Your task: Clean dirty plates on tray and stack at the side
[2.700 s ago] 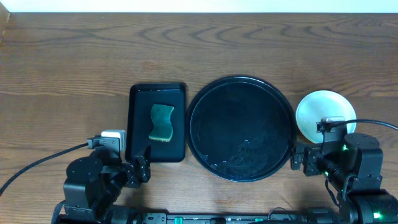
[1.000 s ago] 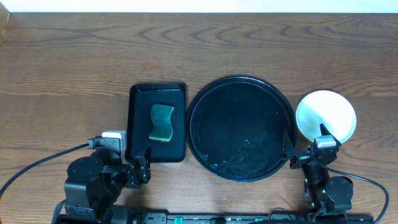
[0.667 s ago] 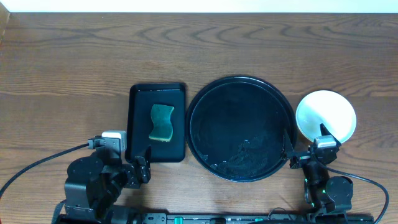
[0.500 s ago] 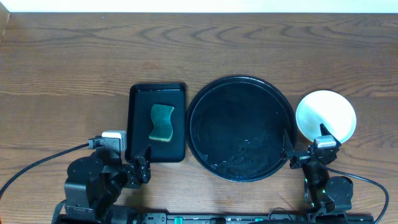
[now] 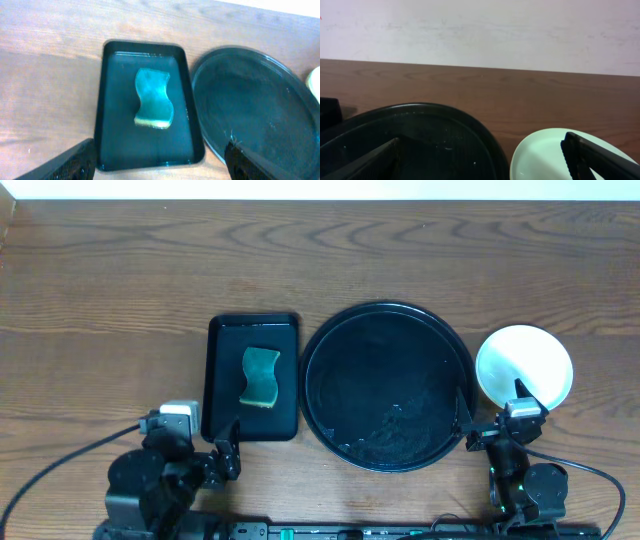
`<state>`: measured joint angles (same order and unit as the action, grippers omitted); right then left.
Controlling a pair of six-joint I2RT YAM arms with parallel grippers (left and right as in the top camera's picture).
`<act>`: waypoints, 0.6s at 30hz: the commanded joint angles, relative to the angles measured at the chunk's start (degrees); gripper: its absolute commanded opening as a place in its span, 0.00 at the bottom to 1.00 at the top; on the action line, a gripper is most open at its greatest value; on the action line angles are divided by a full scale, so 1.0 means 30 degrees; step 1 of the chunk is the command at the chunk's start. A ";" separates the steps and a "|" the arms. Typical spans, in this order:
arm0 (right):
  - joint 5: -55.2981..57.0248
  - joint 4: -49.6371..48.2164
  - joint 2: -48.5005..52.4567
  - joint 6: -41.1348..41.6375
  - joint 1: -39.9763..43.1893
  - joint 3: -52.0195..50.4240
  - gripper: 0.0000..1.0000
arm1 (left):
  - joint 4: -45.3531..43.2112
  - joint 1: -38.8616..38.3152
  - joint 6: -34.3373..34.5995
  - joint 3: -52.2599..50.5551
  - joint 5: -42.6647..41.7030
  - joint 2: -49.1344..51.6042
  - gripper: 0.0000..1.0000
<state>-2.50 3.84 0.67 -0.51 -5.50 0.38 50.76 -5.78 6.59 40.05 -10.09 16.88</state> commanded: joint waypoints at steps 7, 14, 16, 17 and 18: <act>0.0255 0.0102 -0.0117 -0.0073 -0.0277 -0.0029 0.99 | -0.8903 0.1158 0.0328 -0.8386 0.0007 -0.5566 0.82; 0.0255 0.0095 -0.0117 -0.0073 -0.0277 -0.0029 0.99 | -1.9008 0.1158 0.0313 -1.2356 0.0437 -0.5595 0.83; 0.0255 0.0095 -0.0117 -0.0073 -0.0277 -0.0029 0.99 | -2.1697 0.1158 0.0306 -1.3311 0.1341 -0.5595 0.82; 0.0255 0.0095 -0.0117 -0.0073 -0.0277 -0.0029 0.99 | -2.1638 0.1158 0.0226 -1.3274 0.1581 -0.5595 0.83; 0.0255 0.0095 -0.0117 -0.0073 -0.0277 -0.0029 0.99 | -2.1522 0.1151 0.0102 -1.3274 0.1588 -0.5595 0.82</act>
<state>-1.93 3.90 0.67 -0.51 -5.93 0.38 -12.86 -2.61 7.46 1.23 -8.25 0.56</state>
